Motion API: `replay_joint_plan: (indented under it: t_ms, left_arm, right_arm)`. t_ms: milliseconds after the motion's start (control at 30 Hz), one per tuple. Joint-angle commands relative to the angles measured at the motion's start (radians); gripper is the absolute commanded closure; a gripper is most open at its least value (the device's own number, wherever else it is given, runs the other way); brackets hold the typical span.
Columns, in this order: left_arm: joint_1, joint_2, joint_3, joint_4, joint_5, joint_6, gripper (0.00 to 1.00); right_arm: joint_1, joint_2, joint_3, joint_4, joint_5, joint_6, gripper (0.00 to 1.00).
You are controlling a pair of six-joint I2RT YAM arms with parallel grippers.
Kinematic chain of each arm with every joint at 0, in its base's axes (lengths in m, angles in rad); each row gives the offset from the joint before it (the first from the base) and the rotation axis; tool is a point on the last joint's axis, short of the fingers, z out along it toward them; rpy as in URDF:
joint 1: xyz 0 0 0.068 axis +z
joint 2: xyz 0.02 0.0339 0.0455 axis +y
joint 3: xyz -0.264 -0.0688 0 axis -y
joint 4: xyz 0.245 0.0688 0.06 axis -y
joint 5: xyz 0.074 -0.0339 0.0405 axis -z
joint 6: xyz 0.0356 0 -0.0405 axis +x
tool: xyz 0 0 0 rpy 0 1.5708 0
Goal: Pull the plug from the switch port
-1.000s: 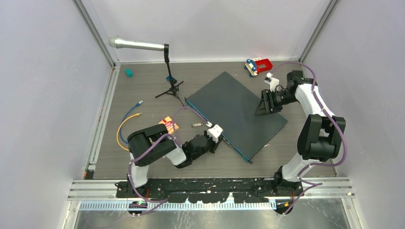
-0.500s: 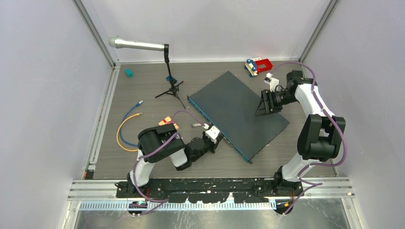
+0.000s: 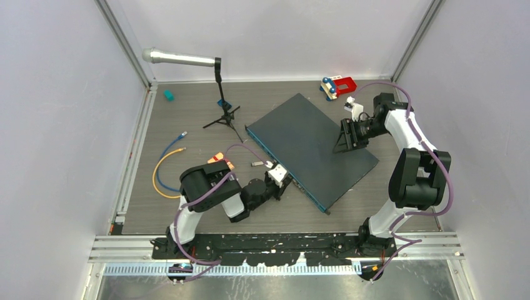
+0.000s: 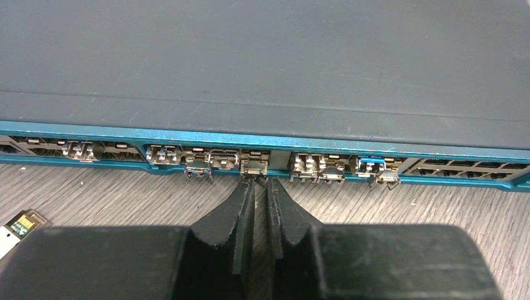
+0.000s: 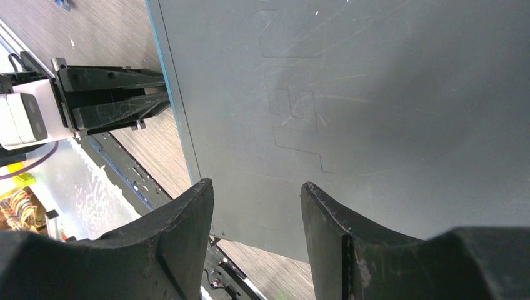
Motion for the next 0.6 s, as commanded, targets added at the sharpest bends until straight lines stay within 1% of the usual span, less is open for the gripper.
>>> replay_joint_plan:
  t_ms: [0, 200, 300, 367, 400, 467, 567]
  left_arm:
    - [0.025, -0.009, 0.022, 0.055, 0.033, 0.008, 0.85]
    - [0.03, -0.024, 0.011, 0.057, 0.082, 0.025, 0.85]
    - [0.032, -0.026, 0.005, 0.057, 0.122, 0.057, 0.81]
    - [0.047, -0.024, 0.004, 0.057, 0.171, 0.066, 0.79]
    - [0.055, -0.026, 0.001, 0.056, 0.219, 0.065, 0.78]
    - [0.061, -0.033, -0.008, 0.057, 0.254, 0.062, 0.78]
    - [0.068, -0.038, -0.019, 0.056, 0.246, 0.07, 0.8]
  right_arm:
    - [0.006, -0.003, 0.036, -0.013, -0.005, -0.017, 0.42]
    - [0.006, -0.007, 0.036, -0.015, -0.005, -0.018, 0.42]
    - [0.006, -0.008, 0.037, -0.017, -0.007, -0.019, 0.42]
    - [0.006, -0.01, 0.037, -0.019, -0.009, -0.022, 0.42]
    - [0.006, -0.012, 0.038, -0.021, -0.011, -0.023, 0.42]
    - [0.006, -0.014, 0.039, -0.021, -0.012, -0.025, 0.42]
    - [0.006, -0.015, 0.038, -0.024, -0.016, -0.029, 0.42]
